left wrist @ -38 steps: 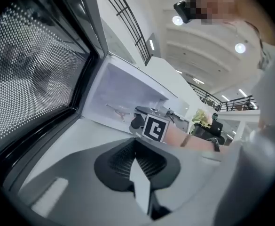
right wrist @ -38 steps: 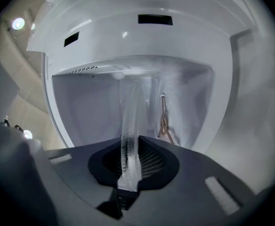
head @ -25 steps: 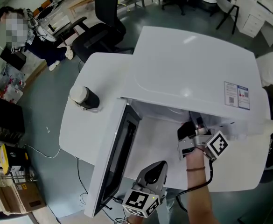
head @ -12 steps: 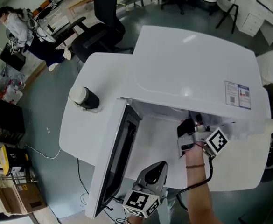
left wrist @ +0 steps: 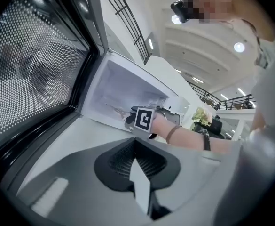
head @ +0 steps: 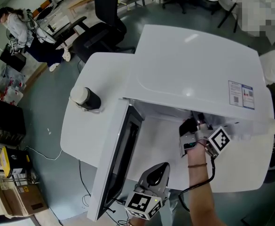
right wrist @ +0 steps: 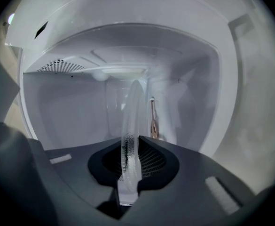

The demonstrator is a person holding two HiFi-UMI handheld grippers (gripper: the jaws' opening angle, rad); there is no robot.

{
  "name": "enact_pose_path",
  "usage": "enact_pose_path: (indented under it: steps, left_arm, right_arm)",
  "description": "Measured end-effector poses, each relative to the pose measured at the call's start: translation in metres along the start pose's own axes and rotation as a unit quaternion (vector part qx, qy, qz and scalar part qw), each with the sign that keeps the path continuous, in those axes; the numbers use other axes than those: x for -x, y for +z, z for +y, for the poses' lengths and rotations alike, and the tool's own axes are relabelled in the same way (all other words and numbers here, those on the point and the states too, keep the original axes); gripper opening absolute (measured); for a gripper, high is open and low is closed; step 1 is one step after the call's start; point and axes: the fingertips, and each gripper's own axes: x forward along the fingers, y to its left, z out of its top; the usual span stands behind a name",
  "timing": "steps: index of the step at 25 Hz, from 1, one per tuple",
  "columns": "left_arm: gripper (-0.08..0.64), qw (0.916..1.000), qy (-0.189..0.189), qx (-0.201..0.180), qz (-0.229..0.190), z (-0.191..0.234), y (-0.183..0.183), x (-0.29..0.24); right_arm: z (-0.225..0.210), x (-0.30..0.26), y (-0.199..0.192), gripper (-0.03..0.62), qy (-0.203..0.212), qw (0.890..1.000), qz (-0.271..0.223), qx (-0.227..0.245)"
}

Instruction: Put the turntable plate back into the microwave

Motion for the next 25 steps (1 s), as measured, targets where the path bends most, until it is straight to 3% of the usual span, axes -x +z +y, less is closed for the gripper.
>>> enact_pose_path:
  steps: [10, 18, 25]
  left_arm:
    - [0.000, 1.0000, 0.000, 0.006, 0.001, 0.0025, -0.0017, 0.0018]
    - [0.000, 1.0000, 0.003, 0.006, 0.000, 0.0057, -0.0029, 0.0033]
    - [0.000, 1.0000, -0.001, 0.007, 0.002, 0.0035, -0.0072, -0.0004]
  right_arm:
    - [0.0007, -0.0056, -0.0004, 0.044, -0.007, 1.000, -0.010, 0.008]
    - [-0.0027, -0.0048, -0.0009, 0.044, -0.058, 0.997, -0.017, 0.040]
    - [-0.0015, -0.0070, 0.0003, 0.046, -0.066, 0.996, -0.012, 0.065]
